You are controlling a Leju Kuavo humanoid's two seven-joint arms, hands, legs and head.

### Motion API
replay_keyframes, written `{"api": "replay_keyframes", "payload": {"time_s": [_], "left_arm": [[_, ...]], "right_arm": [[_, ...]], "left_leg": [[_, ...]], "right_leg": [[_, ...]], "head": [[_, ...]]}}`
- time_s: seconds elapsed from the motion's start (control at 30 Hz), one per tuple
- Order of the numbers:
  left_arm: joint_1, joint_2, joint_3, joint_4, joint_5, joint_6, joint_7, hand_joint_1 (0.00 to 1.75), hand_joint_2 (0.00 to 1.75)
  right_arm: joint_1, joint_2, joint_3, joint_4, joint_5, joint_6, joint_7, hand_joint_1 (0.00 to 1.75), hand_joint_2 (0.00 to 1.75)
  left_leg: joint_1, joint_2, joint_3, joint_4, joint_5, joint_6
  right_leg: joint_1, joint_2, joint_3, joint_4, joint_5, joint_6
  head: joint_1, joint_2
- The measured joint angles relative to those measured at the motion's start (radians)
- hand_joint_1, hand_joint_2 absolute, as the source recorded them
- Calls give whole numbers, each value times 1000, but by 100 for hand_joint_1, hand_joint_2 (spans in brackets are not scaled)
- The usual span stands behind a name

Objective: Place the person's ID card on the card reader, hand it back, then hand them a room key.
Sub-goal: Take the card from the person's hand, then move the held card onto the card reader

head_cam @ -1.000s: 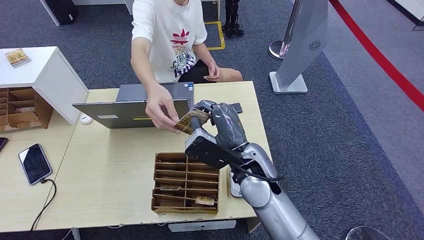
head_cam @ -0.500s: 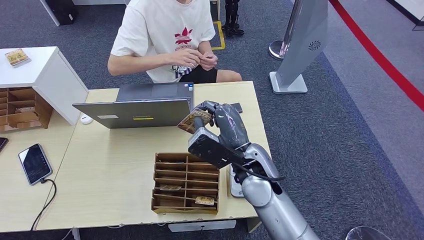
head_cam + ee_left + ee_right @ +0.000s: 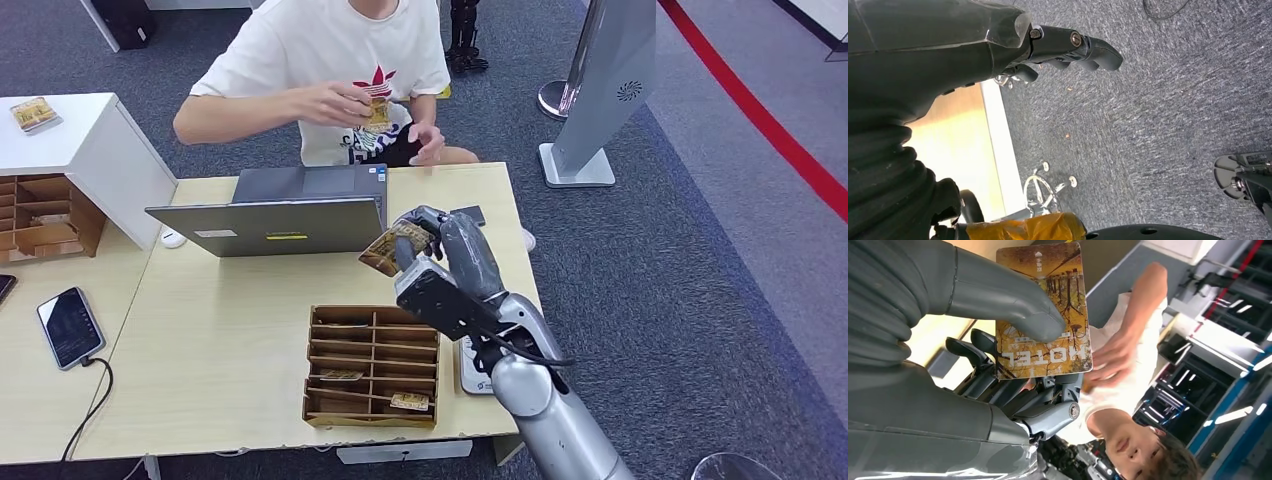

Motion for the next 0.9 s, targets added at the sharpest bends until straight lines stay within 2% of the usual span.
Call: {"api": "replay_keyframes", "payload": {"time_s": [0.13,0.33,0.7,0.9], "left_arm": [[2,-1,4,0,21,6,-1,0,175],[9,-3,23,-1,51,11,-8,0,175],[18,-16,64,-13,79,15,-9,0,175],[19,-19,78,-18,77,18,-9,0,175]], "right_arm": [[53,-5,-32,-66,-120,33,-21,175,175],[166,-55,-95,-174,-239,77,-55,175,175],[362,-122,-198,-294,-242,63,-75,175,175],[417,-148,-225,-283,-181,92,-37,175,175]], "left_leg": [[0,0,0,0,0,0],[0,0,0,0,0,0],[0,0,0,0,-1,0],[0,0,0,0,-1,0]], "right_leg": [[0,0,0,0,0,0],[0,0,-1,-1,0,0],[0,0,0,-1,0,0],[0,0,0,-1,0,0]], "head": [[0,0],[0,0],[0,0],[0,0]]}}
